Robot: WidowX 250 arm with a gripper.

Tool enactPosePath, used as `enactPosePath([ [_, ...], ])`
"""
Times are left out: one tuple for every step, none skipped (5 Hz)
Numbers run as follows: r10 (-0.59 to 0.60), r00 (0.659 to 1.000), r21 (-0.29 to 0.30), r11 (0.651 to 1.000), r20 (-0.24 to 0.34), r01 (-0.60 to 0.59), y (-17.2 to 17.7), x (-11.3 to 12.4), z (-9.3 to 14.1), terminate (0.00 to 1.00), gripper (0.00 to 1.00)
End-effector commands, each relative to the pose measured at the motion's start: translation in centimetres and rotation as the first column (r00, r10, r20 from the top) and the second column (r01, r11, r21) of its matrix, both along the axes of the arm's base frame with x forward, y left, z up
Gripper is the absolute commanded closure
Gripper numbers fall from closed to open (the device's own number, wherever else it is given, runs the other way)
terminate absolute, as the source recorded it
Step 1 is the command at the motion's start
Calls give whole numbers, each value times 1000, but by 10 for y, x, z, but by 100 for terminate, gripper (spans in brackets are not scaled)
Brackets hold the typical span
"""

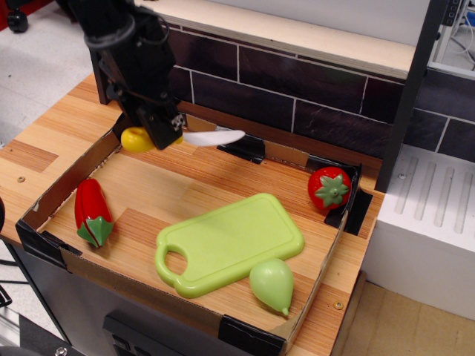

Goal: Put knife on cutting board

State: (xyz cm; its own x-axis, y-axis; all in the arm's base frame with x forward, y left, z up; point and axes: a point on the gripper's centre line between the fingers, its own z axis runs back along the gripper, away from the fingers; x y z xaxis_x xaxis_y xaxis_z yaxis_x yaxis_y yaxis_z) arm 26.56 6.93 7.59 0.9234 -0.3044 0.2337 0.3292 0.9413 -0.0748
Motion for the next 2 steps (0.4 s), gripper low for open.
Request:
enactPosePath([
  [-131, 988, 42, 991, 82, 128, -13, -23, 14, 0, 100],
  [-177, 981, 57, 983, 81, 173, -20, -37, 1, 0, 100],
])
